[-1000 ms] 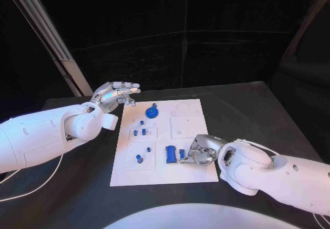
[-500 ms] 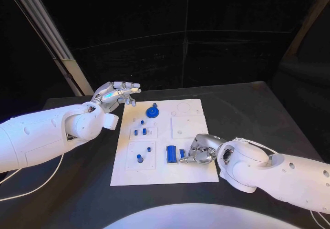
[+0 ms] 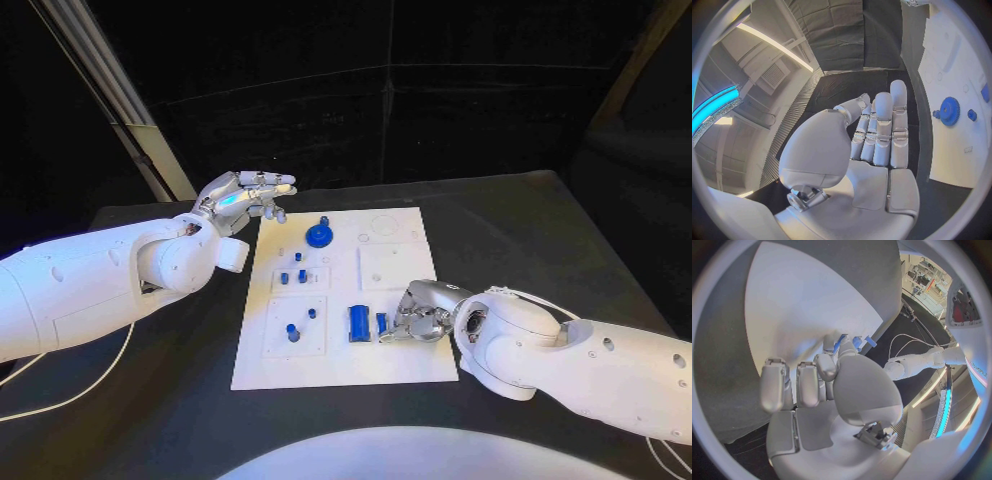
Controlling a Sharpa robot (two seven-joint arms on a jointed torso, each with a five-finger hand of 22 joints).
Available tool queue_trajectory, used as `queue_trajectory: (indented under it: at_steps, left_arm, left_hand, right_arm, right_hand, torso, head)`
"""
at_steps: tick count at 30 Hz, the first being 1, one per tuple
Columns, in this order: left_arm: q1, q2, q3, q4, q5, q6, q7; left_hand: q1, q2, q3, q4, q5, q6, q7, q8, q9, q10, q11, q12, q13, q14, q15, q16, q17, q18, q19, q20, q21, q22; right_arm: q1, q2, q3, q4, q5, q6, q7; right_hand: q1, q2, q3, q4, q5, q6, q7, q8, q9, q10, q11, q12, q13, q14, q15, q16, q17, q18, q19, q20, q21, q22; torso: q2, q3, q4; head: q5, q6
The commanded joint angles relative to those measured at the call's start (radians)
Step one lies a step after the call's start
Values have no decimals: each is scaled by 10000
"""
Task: Assemble the parts on the task board
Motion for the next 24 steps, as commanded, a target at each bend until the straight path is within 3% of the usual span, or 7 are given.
queue_trajectory:
  at_steps: [1, 8, 13, 17, 19, 21, 24]
  left_arm:
    - [13, 3, 6, 6, 18, 120, 20]
    - [12, -10, 4, -1, 17, 107, 27]
    - [5, 13, 1, -33, 17, 134, 98]
    - [-35, 38, -17, -85, 20, 250, 236]
    - [-80, 59, -23, -120, 69, 307, 293]
    - [-134, 122, -28, -201, 237, 354, 367]
    - [-187, 205, -30, -343, 397, 376, 471]
  left_hand:
    - [42, 17, 3, -43, 38, -86, 5, 49, -11, -95, 9, 53, -17, -61, 15, -13, -8, 137, -69, -25, -66, -16]
    - [43, 17, 3, -45, 39, -86, 5, 50, -11, -95, 9, 54, -17, -62, 15, -12, -9, 137, -69, -26, -66, -16]
    - [-50, -13, -54, -15, 36, -100, 18, 61, -14, -112, 24, 77, -20, -76, 32, -3, -32, 129, -81, -14, -74, -22]
    - [-550, -234, -445, 234, 70, -172, 11, 64, -24, -184, 44, 119, -22, -112, 93, 15, -83, 116, -127, 52, -164, -89]
    - [-703, -291, -624, 328, 86, -214, 3, 66, -28, -236, 41, 140, -22, -214, 116, -56, -142, 124, -196, 77, -263, -157]
    - [-815, -321, -971, 445, 89, -336, 12, 52, -39, -384, 82, 154, -29, -667, 163, -579, -440, 126, -538, 154, -688, -438]
    - [-748, -211, -1224, 511, 84, -418, 40, 56, -41, -433, 142, 94, -54, -1344, 242, -1860, -1081, 113, -1185, 288, -1468, -965]
  right_arm:
    - [-44, -75, -52, -22, 161, 26, 223]
    - [-25, -521, -41, -23, 2059, -428, 1988]
    - [91, -753, 126, -413, 4294, -673, 3775]
    - [402, -711, 209, -1147, 6826, -876, 5736]
    - [560, -609, 228, -1584, 7949, -880, 6494]
    - [756, -380, 243, -2244, 9313, -817, 7345]
    - [913, -17, 254, -3006, 10609, -722, 8075]
  right_hand:
    - [-170, -66, -257, 139, -98, -122, 40, -35, 2, -55, 24, -96, -31, 562, 34, -60, 15, 2, -94, -4, -77, 159]
    - [-387, -231, -563, 405, -129, -484, 168, -207, -52, -404, 124, -835, -475, 421, 114, -563, -538, 141, -467, 50, -497, -427]
    - [-107, -129, -573, 342, -108, -1145, 413, -526, -164, -1332, 352, -2807, -1732, 98, 280, -1645, -1646, 384, -1162, 191, -1352, -1542]
    - [773, 228, -417, -83, 78, -1831, 762, -864, -295, -2872, 704, -5258, -3479, -1419, 598, -6188, -5806, 1171, -3656, 481, -4876, -5613]
    - [1196, 414, -343, -327, 264, -2019, 934, -959, -346, -3426, 914, -5940, -4098, -1808, 758, -7165, -6317, 1170, -3962, 667, -5782, -6247]
    - [1737, 617, -255, -663, 305, -2278, 1261, -1135, -509, -4175, 1181, -7069, -5236, -2556, 1154, -8684, -7111, 1156, -4399, 953, -7104, -7133]
    - [2145, 754, -185, -985, 220, -2418, 1389, -1305, -740, -4429, 1495, -7974, -6448, -3869, 1641, -10336, -8082, 1060, -5249, 1339, -8625, -8104]
  torso:
    - [-12, -1, 2]
    - [-39, -15, -7]
    - [-107, -57, -25]
    - [-227, -110, -62]
    - [-293, -130, -82]
    - [-409, -181, -111]
    - [-536, -236, -165]
  head:
    - [-12, 31]
    - [-27, 141]
    - [-53, 246]
    - [-68, 358]
    - [-58, 439]
    - [-88, 522]
    - [-77, 674]
